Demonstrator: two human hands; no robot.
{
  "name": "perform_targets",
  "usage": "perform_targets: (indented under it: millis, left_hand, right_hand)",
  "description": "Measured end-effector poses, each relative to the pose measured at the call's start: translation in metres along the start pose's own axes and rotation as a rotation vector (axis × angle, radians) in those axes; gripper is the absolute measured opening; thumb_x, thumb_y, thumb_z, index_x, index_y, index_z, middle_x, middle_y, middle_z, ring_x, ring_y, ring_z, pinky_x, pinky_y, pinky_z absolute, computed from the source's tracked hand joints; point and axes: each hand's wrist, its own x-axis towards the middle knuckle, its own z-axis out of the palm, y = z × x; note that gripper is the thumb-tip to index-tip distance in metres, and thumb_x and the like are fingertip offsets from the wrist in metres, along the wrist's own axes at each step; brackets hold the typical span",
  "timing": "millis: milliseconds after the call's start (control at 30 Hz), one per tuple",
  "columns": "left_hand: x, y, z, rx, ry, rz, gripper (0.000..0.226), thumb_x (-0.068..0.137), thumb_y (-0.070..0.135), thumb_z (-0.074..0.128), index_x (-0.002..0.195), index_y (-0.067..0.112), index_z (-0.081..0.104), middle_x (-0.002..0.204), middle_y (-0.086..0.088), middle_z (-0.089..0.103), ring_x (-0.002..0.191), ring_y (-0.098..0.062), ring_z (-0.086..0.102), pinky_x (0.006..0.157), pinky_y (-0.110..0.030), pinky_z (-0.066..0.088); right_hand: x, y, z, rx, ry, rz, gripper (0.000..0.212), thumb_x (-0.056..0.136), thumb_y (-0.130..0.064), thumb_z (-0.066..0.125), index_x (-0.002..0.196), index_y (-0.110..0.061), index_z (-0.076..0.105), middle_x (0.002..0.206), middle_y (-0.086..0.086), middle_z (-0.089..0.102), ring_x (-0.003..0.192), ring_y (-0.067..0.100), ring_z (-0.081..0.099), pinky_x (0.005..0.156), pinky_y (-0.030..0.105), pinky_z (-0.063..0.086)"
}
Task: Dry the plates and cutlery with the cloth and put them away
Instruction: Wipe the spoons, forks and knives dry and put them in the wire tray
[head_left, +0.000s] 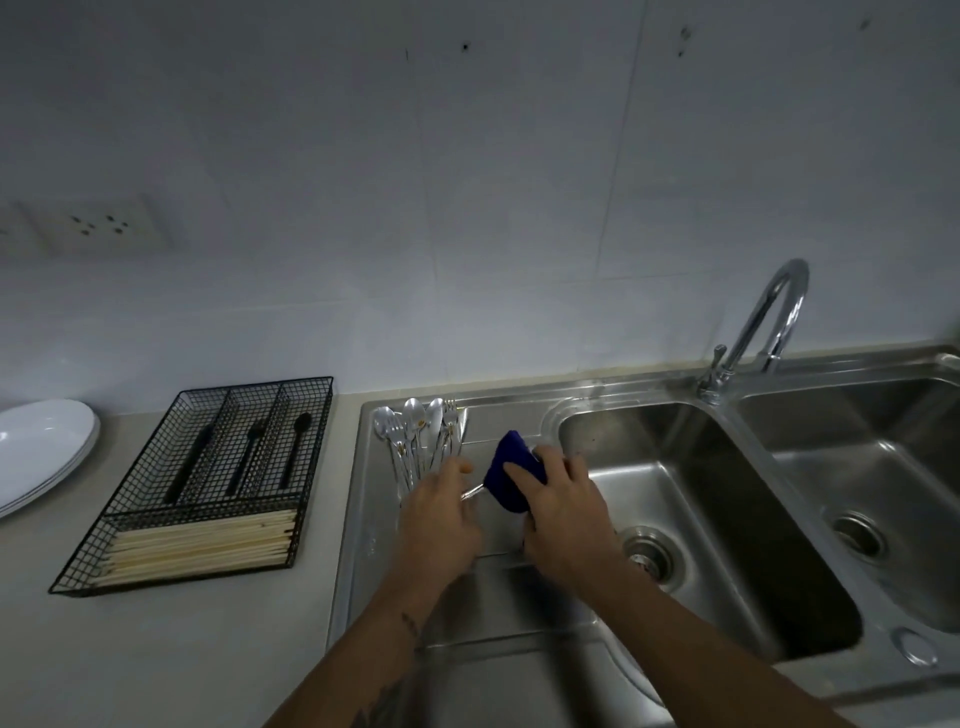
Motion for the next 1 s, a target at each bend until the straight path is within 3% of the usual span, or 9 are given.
perform_targets:
  millis: [133, 267, 367, 600, 733, 833, 1000]
  left_hand:
    - [-0.005, -0.011, -0.026, 0.002, 0.0, 0.008, 0.047, 0.083, 0.01, 0.065, 0.121, 0.032, 0.048, 0.116, 0.005, 0.062, 0.101, -0.014, 0.059, 0.081, -0.031, 0.053]
    - [-0.009, -0.022, -0.052, 0.002, 0.038, 0.087, 0.039, 0.088, 0.015, 0.066, 0.122, 0.028, 0.05, 0.116, 0.004, 0.063, 0.101, -0.013, 0.06, 0.081, -0.028, 0.051]
    - [-0.012, -0.03, -0.067, 0.04, 0.012, 0.152, 0.038, 0.09, 0.018, 0.064, 0.124, 0.026, 0.049, 0.119, 0.002, 0.063, 0.104, -0.014, 0.06, 0.086, -0.03, 0.051]
    - [-0.019, -0.039, -0.089, 0.051, -0.027, 0.236, 0.038, 0.09, 0.016, 0.061, 0.126, 0.024, 0.05, 0.118, 0.001, 0.061, 0.104, -0.015, 0.059, 0.088, -0.032, 0.052]
    - [-0.02, -0.043, -0.095, 0.068, -0.118, 0.241, 0.031, 0.091, 0.013, 0.059, 0.118, 0.025, 0.053, 0.108, 0.005, 0.064, 0.095, -0.012, 0.06, 0.081, -0.027, 0.05]
    - [-0.019, -0.046, -0.095, 0.049, -0.178, 0.216, 0.019, 0.091, 0.012, 0.057, 0.105, 0.024, 0.062, 0.093, 0.004, 0.071, 0.083, -0.015, 0.065, 0.075, -0.035, 0.056]
    - [-0.013, -0.048, -0.094, -0.151, -0.203, 0.147, 0.025, 0.093, 0.011, 0.051, 0.101, 0.02, 0.073, 0.082, 0.007, 0.069, 0.071, -0.01, 0.064, 0.069, -0.034, 0.058]
  right_hand:
    - [-0.003, -0.021, -0.009, -0.065, 0.019, 0.088, 0.063, 0.074, -0.018, 0.065, 0.133, -0.025, 0.044, 0.135, 0.008, 0.038, 0.108, 0.028, 0.041, 0.086, 0.038, 0.048]
    - [-0.011, -0.058, -0.01, -0.095, 0.089, 0.002, 0.064, 0.068, -0.017, 0.068, 0.129, -0.021, 0.05, 0.128, 0.009, 0.043, 0.099, 0.026, 0.044, 0.078, 0.035, 0.05]
    - [-0.013, -0.066, -0.008, -0.076, 0.133, 0.083, 0.069, 0.062, -0.014, 0.071, 0.128, -0.02, 0.051, 0.121, 0.011, 0.048, 0.094, 0.028, 0.047, 0.074, 0.037, 0.05]
    - [-0.021, -0.091, -0.012, -0.134, 0.129, 0.12, 0.072, 0.065, -0.014, 0.07, 0.133, -0.023, 0.047, 0.131, 0.011, 0.042, 0.102, 0.029, 0.044, 0.082, 0.04, 0.049]
    - [-0.027, -0.082, -0.017, -0.08, 0.149, 0.31, 0.066, 0.072, -0.019, 0.066, 0.134, -0.023, 0.045, 0.135, 0.01, 0.039, 0.107, 0.029, 0.042, 0.085, 0.037, 0.048]
    - [-0.031, -0.08, -0.026, 0.017, 0.245, 0.391, 0.064, 0.073, -0.014, 0.063, 0.135, -0.02, 0.047, 0.13, 0.011, 0.042, 0.102, 0.031, 0.043, 0.086, 0.038, 0.045]
    - [-0.04, -0.098, -0.029, 0.019, 0.33, 0.2, 0.067, 0.07, -0.009, 0.065, 0.134, -0.021, 0.05, 0.13, 0.009, 0.044, 0.103, 0.026, 0.043, 0.084, 0.035, 0.047]
